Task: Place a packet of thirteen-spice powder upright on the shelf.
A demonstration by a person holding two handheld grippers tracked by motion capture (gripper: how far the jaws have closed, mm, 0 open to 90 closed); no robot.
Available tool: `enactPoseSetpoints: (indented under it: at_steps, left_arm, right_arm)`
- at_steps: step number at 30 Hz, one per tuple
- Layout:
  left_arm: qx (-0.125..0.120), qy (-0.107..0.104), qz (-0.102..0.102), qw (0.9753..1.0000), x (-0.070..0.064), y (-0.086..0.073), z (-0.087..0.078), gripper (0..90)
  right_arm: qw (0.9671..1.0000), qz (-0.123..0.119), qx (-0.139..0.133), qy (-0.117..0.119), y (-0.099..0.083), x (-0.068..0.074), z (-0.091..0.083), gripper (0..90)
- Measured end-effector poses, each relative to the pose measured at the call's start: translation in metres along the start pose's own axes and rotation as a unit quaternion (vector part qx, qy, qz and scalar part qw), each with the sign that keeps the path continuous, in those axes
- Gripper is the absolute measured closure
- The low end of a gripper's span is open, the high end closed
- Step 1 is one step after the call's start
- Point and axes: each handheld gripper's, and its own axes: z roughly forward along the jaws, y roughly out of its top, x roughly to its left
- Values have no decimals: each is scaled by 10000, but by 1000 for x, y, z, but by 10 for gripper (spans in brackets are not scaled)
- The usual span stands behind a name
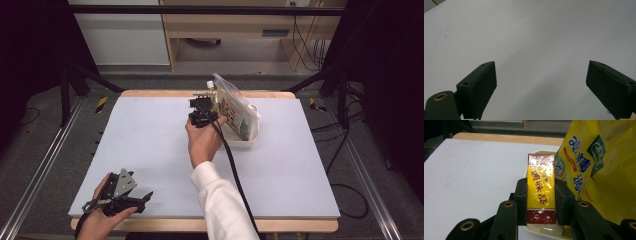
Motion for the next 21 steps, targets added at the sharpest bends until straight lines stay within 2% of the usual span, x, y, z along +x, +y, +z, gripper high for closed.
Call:
enactPoseSetpoints:
  at_steps: [21]
  left_arm:
    - [13, 13, 74, 10000, 0, -1, 2, 91]
  right_arm:
    - [10000, 69, -14, -36, 1, -2, 18, 677]
